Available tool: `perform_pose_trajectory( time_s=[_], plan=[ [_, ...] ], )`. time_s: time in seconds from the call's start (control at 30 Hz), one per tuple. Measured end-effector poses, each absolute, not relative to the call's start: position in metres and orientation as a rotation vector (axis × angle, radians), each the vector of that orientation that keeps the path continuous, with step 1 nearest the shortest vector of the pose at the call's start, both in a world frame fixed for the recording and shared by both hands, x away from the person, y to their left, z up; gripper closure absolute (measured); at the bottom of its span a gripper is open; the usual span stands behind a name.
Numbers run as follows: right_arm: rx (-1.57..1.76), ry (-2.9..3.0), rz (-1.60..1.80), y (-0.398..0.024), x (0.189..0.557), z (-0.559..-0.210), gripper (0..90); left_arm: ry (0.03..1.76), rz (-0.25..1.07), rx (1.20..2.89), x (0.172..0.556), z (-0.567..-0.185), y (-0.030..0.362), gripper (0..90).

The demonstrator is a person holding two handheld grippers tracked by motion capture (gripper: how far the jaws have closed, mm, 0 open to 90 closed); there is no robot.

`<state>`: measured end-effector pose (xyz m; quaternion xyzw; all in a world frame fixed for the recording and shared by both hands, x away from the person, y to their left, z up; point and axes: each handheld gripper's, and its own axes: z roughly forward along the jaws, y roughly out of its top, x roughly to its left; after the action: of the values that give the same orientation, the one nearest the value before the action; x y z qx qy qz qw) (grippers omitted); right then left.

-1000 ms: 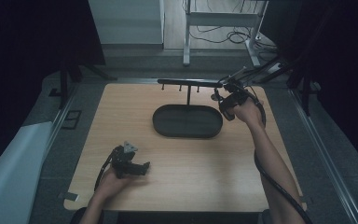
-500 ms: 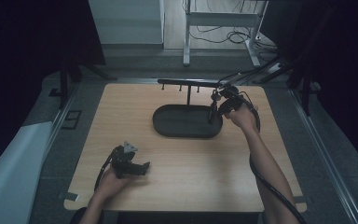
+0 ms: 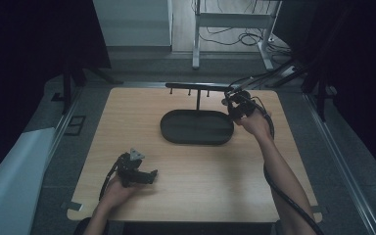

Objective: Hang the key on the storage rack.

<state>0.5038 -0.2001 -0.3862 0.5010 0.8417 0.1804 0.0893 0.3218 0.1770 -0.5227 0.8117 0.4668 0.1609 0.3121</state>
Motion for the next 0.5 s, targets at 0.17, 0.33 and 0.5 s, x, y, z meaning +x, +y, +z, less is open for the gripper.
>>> perform_pose_trajectory(
  time_s=[0.17,0.33,0.5],
  plan=[
    [1.461,2.525,0.541,-0.199,0.5,-0.385,54.0,1.232,0.426,2.141,0.322,-0.523,0.177,0.0],
    [1.431,2.539,0.54,-0.198,0.496,-0.384,48.3,1.232,0.425,2.142,0.322,-0.523,0.177,0.0],
    [1.402,2.55,0.563,-0.201,0.491,-0.381,42.3,1.232,0.424,2.144,0.322,-0.523,0.177,0.0]
  ],
)
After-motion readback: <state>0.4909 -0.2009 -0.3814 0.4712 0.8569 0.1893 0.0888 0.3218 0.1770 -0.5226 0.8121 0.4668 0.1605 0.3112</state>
